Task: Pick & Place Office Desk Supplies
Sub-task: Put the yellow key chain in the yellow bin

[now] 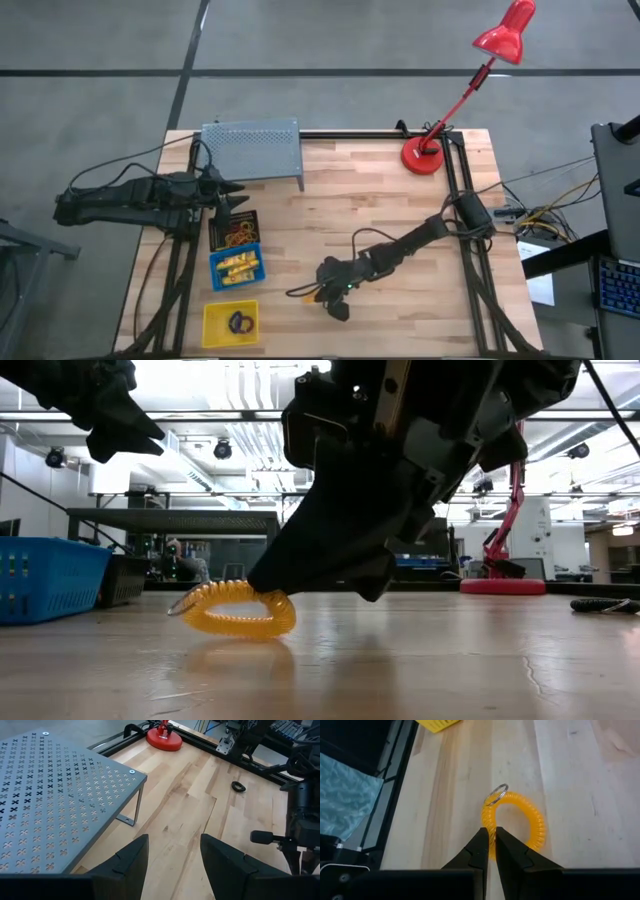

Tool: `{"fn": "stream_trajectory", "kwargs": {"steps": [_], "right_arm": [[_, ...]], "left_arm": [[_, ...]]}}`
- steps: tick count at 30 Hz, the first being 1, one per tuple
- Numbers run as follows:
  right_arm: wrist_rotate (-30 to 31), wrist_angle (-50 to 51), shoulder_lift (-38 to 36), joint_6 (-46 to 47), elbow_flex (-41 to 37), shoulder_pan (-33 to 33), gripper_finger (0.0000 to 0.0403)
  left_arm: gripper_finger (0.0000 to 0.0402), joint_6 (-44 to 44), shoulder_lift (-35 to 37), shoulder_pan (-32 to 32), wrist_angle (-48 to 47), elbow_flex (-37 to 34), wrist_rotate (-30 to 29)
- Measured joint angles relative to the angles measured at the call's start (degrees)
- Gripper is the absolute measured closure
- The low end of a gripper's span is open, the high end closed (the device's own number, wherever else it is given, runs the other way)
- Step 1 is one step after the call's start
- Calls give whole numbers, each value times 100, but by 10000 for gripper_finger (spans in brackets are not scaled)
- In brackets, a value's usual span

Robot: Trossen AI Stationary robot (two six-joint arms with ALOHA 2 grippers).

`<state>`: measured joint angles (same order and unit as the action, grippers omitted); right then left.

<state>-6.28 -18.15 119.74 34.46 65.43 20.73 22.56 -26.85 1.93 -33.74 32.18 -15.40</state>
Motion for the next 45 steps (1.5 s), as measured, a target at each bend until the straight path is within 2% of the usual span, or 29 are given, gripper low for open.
{"fn": "stream_trajectory", "kwargs": {"steps": [6,17,24,29,35,45], "right_arm": [[0,-2,1,98,-2,0,350],[0,-24,0,-77,-2,0,239],[454,231,-370,-627,-9,-11,221],[1127,388,-1132,-736,-253,-39,220],[1763,-195,-2275,-662,-1213,-188,220],[2247,-344,-5082,-1739,-3167,-122,220]], "left_arm": [[217,-1,0,0,0,0,0],[217,-1,0,0,0,0,0],[217,0,-2,1,1,0,-2],[217,-1,-4,2,0,0,0],[217,-1,0,1,-28,0,-1],[217,1,-2,2,-85,0,0]]}}
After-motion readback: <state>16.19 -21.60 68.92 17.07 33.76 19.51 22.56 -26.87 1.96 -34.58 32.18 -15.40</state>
